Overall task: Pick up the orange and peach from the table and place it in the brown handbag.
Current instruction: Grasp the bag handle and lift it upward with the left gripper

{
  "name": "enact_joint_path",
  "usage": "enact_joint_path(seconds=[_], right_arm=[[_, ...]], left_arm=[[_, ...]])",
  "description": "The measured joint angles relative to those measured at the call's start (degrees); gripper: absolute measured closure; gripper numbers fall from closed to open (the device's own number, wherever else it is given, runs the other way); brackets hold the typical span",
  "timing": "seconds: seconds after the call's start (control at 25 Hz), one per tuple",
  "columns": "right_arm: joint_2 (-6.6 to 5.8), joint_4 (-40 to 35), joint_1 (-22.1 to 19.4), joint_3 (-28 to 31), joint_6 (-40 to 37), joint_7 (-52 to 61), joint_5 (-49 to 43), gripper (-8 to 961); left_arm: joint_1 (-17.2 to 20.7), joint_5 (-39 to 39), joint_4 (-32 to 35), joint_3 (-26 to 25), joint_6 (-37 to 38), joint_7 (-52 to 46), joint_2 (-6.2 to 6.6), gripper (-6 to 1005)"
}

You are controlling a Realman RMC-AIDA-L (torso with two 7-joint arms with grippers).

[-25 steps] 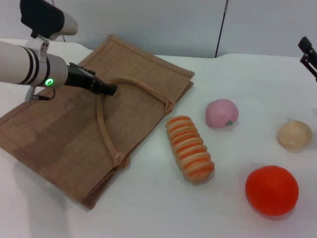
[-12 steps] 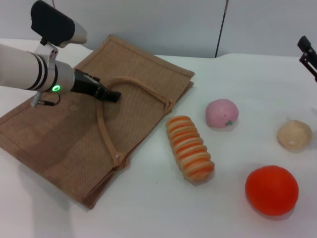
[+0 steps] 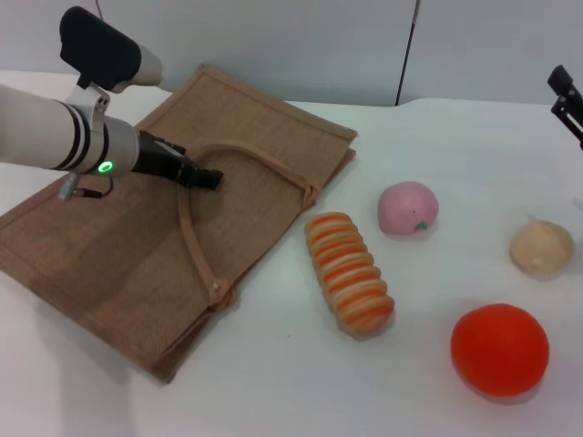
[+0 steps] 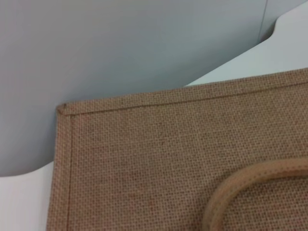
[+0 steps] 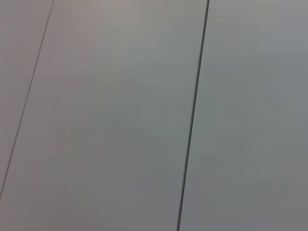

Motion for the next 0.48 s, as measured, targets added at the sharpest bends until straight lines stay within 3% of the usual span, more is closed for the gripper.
enact_joint_path(seconds=[0.48], right_arm=[[0.0,-0.22,0.0,0.08,0.0,0.0,0.0,199]], left_arm=[[0.1,-0.11,-0.36,0.0,0.7,0.21,-0.09,344]])
